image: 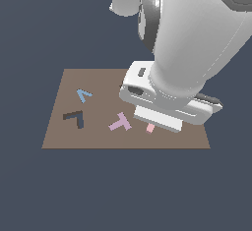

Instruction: Insert a designated object into the corresponding slot on a board.

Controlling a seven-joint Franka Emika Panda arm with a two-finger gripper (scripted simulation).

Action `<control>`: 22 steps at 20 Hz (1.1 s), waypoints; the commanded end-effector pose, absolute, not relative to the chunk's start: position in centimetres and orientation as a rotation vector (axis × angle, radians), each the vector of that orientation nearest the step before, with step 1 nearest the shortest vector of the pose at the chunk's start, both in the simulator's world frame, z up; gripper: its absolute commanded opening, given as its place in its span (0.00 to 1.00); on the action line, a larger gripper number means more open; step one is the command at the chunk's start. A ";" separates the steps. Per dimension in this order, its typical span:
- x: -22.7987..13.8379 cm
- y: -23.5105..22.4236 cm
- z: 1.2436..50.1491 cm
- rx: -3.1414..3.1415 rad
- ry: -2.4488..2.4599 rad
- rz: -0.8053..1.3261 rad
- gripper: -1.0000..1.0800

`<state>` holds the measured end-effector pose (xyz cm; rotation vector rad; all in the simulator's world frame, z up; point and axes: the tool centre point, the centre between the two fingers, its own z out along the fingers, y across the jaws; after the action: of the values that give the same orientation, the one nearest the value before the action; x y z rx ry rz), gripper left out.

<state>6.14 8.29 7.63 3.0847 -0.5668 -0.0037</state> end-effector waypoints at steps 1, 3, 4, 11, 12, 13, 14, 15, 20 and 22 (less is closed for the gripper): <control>7.0 8.9 6.8 3.074 -0.628 -0.001 0.96; 7.5 9.2 6.2 3.068 -0.665 -0.001 0.96; 7.7 9.3 6.0 3.065 -0.680 -0.001 0.96; 8.7 9.9 5.0 3.052 -0.744 0.000 0.96; 8.8 9.9 5.0 3.051 -0.748 0.000 0.96; 8.8 9.9 5.0 3.051 -0.749 0.000 0.96; 8.8 9.9 5.0 3.051 -0.749 0.000 0.96; 8.9 9.8 5.0 3.051 -0.749 0.000 0.96; 8.8 9.9 4.6 3.051 -0.747 -0.001 0.96; 8.8 9.9 4.0 3.051 -0.748 0.000 0.96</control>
<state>8.86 9.89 4.45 3.0519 -0.7472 0.0015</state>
